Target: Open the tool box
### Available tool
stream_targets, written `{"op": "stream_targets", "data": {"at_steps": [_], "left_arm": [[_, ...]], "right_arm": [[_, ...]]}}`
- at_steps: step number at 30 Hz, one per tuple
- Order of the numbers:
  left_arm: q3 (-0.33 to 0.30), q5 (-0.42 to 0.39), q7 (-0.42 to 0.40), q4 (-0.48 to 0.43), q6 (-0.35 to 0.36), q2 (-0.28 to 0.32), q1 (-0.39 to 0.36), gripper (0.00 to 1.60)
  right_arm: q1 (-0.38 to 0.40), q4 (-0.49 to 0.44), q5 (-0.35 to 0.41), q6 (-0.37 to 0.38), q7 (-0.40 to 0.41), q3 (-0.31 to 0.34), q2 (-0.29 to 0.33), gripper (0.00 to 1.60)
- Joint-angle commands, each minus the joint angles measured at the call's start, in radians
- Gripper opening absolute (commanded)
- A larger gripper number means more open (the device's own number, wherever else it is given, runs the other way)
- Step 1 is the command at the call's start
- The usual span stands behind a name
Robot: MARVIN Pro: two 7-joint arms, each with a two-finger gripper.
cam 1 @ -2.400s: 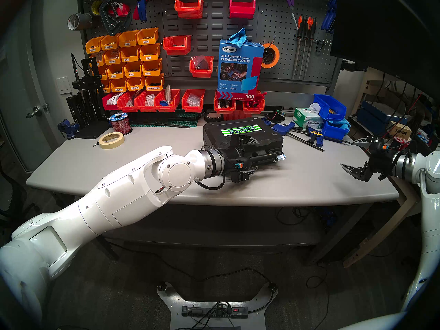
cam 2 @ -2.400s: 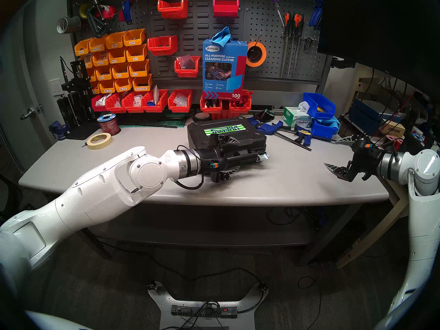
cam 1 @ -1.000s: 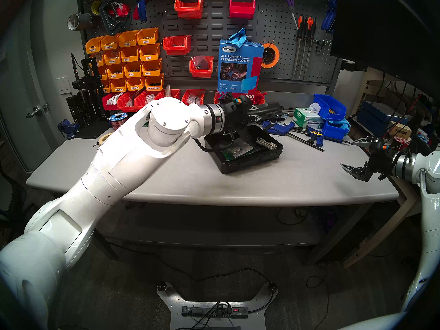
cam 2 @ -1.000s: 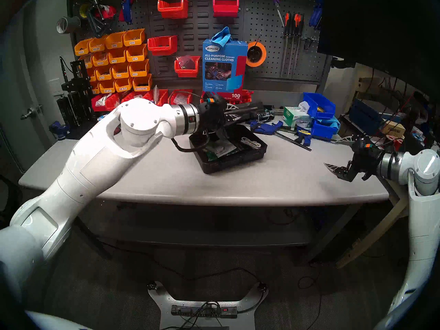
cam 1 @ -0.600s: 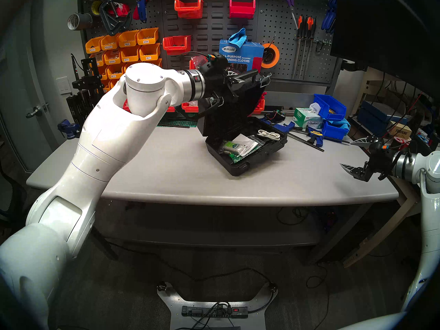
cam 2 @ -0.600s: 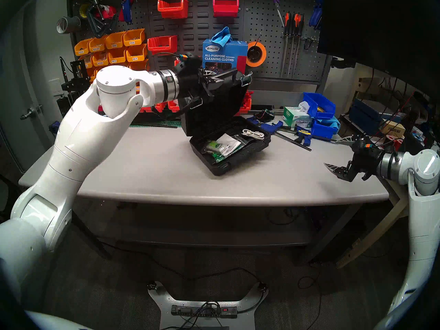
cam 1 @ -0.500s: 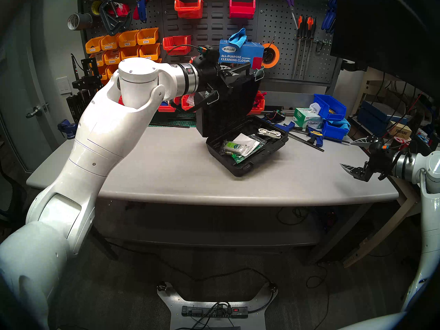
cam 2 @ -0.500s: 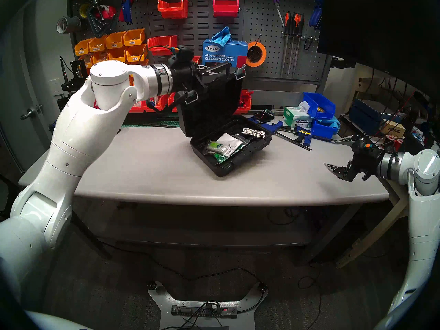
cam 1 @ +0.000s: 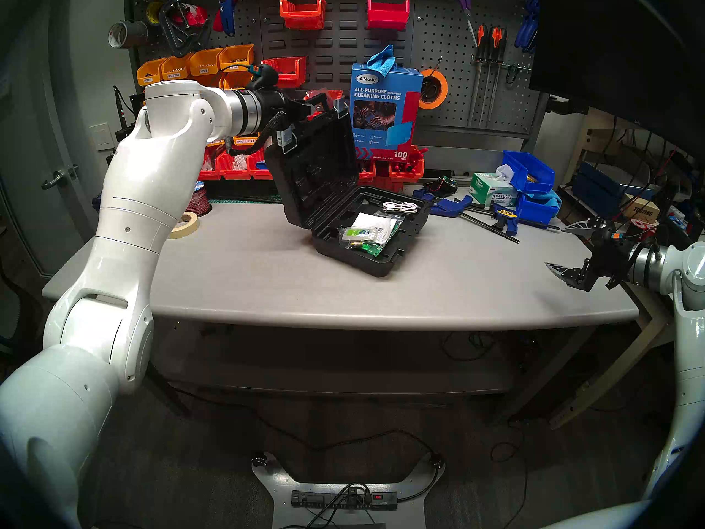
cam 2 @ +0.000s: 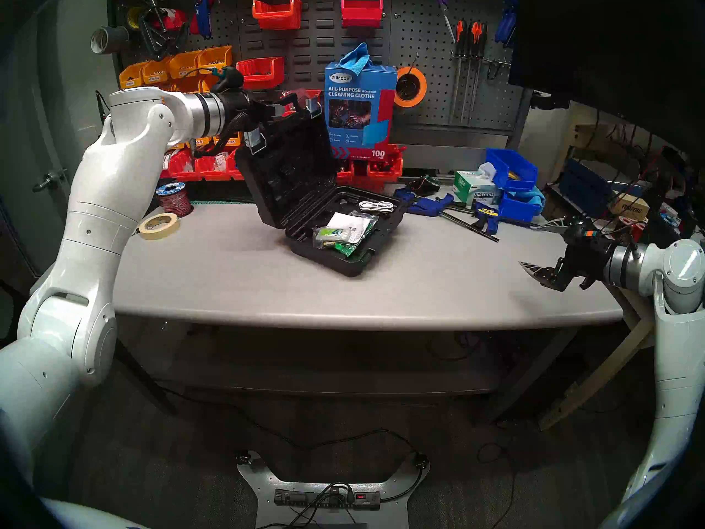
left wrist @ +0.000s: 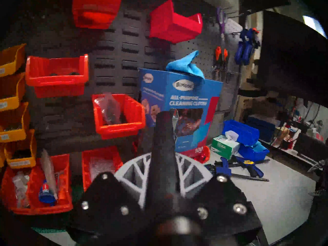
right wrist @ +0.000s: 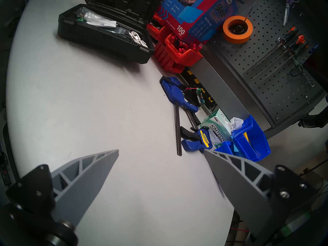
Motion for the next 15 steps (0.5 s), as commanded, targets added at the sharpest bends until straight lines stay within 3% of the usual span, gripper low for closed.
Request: {"op": "stream_targets", "data": {"at_steps": [1,8,15], "left_arm": [[-0.141,-0.025,0.121,0.022,0.072,-0.019,0.026,0.0],[-0.267,-0.035,0.285,-0.023,0.092,-0.052,0.128,0.0],[-0.312,-0.042,0.386,-0.04,0.092,-0.05,0.246,0.0]], "right_arm": [[0.007,-0.006,-0.001,-0.002,-0.004,0.007,0.007,1.6],[0.007,-0.007,-0.002,-0.002,-0.004,0.007,0.007,1.6],[0.007,-0.006,-0.001,-0.002,-0.003,0.007,0.007,1.6]]}}
